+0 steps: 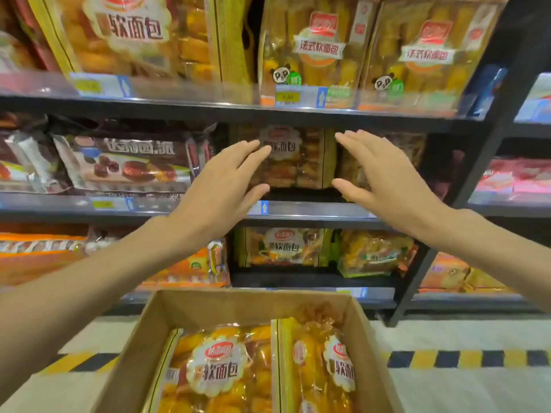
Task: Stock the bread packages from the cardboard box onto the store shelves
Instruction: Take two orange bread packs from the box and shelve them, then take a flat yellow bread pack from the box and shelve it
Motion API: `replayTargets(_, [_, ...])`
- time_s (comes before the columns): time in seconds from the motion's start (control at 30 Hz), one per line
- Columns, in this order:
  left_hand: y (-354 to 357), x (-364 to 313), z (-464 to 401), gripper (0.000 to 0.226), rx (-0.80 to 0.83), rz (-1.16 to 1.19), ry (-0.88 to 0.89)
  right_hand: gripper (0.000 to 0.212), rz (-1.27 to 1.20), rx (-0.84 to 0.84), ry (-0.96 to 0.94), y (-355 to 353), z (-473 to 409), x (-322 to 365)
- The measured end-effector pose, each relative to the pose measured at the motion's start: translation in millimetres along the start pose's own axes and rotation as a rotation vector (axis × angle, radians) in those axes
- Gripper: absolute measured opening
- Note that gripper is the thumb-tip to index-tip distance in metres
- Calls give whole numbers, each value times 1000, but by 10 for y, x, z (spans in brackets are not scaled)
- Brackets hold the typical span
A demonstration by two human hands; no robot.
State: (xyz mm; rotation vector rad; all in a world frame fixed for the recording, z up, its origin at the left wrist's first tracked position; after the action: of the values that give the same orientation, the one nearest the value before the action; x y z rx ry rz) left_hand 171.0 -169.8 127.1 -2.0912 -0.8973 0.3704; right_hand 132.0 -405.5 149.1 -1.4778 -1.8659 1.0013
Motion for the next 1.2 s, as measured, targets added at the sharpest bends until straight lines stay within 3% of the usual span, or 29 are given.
replayTargets(0.3, [626,-110,1814,62,374,44,-111,73,-5,423,-181,1117,1251,1070])
replayTargets(0.43, [992,-61,2476,68,614,76,-318,73,50,627,-231,1536,1644,1279])
replayTargets(0.6, [1431,128,3113,83,816,208,-741,71,107,788,-224,1915,1854,1225])
replayTargets(0.8, [1753,294,3433,104,818,424,-1208,89,67,885,-172,2161,1948,1170])
replayTargets(0.97, [1840,374,3444,95,741,424,-1409,96,-46,820,-4,2172,2013,907])
replayTargets(1.07, [2036,477,3538,107,747,583,-1537,95,-119,812,85,2189,2089,710])
replayTargets(1.2, [1763,388,3198,43,645,722,-1617,101,-204,823,133,2180,2146,603])
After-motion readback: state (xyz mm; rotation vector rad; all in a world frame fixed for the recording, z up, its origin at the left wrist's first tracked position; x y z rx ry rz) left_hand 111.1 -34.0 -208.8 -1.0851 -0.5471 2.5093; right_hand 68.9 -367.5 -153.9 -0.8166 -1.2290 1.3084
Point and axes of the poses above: each hand's wrist, its own z-axis away from the middle knuckle, its own y-axis out of the palm, x = y × z, the point moved 7 cm from there along -z, towards the middle knuckle, and after that the axes turned 3 degrees about y, right-handed, at the moved point
